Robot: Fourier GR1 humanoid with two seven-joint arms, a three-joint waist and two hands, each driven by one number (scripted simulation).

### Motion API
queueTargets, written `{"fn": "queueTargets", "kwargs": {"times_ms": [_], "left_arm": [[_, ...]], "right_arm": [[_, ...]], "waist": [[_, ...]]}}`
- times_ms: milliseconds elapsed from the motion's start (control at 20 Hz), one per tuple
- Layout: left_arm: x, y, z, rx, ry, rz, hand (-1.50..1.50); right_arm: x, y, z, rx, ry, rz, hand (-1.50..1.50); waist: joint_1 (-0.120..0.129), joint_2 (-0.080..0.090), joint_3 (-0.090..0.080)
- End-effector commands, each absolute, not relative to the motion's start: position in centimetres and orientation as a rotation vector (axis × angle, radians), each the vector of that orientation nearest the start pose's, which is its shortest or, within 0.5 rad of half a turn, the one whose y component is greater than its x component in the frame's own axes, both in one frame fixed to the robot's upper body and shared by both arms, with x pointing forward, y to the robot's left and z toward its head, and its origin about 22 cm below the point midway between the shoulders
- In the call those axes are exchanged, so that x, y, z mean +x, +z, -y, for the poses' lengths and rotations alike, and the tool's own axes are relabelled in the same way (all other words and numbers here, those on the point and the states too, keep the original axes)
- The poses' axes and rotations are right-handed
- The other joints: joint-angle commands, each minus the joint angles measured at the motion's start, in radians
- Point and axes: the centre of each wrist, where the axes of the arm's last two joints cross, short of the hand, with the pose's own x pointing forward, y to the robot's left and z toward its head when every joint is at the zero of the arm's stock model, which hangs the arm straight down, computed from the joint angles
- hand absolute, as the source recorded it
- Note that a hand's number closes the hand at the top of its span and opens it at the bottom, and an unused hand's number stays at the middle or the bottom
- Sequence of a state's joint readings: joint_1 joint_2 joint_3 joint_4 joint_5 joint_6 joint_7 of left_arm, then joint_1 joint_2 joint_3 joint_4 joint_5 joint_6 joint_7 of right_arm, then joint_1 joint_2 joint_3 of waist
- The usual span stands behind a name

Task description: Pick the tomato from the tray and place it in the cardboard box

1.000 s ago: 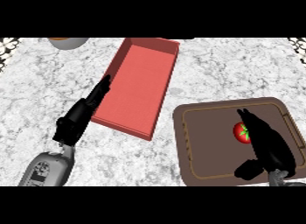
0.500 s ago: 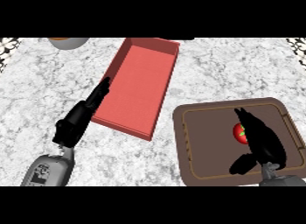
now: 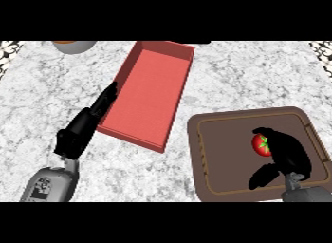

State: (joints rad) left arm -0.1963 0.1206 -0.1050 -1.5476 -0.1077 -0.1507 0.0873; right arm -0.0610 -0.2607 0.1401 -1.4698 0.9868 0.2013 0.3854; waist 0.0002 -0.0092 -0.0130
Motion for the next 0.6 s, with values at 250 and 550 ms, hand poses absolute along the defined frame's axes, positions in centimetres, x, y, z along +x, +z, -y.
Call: {"fn": "queueTargets", "kwargs": {"times_ms": [250,550], "left_arm": [[27.9,4.8,-20.2,-0.055,-0.45,1.595,0.0],[29.0,4.6,-18.6,-0.113,-0.529,1.619,0.0]], "right_arm": [[24.7,-3.8,25.1,-0.936,1.097,0.919,1.5],[27.2,3.1,17.5,-0.488,1.818,1.468,1.5]], "waist": [[0.004,0.009,0.013],[0.139,0.025,0.016]]}}
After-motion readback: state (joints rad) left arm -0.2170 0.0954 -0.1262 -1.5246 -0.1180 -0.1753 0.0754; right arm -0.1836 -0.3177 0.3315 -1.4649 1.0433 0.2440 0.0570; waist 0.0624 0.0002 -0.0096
